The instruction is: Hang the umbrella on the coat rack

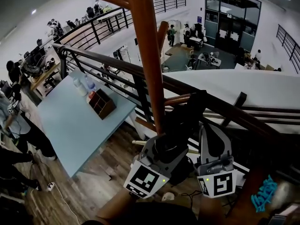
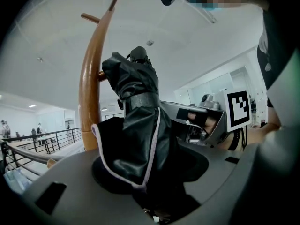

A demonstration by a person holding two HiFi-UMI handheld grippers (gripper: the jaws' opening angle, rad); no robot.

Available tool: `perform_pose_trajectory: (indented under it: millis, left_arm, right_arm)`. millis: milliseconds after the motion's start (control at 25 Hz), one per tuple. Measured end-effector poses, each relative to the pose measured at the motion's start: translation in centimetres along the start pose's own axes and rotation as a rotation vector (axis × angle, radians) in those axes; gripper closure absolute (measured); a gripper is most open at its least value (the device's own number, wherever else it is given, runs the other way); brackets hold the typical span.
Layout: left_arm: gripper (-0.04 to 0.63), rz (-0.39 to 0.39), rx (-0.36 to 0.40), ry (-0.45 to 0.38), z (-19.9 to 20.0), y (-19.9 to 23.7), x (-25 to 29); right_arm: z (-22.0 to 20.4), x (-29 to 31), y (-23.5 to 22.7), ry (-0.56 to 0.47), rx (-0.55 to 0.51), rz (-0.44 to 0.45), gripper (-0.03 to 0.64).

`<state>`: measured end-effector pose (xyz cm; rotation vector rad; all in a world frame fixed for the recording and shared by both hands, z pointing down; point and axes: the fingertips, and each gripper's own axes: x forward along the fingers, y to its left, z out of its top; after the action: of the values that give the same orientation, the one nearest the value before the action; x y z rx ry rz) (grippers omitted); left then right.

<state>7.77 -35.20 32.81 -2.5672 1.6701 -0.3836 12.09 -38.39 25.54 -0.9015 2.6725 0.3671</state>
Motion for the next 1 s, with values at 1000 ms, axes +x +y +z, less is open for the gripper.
perform_pose_trajectory:
  millis: [1000]
  left_arm:
    - [0.360, 0.037, -0.016, 0.072, -3.5, -0.2, -1.5]
  right_arm:
    - [-1.0, -1.0, 0.0, 0.013, 0.010, 0.010, 0.586]
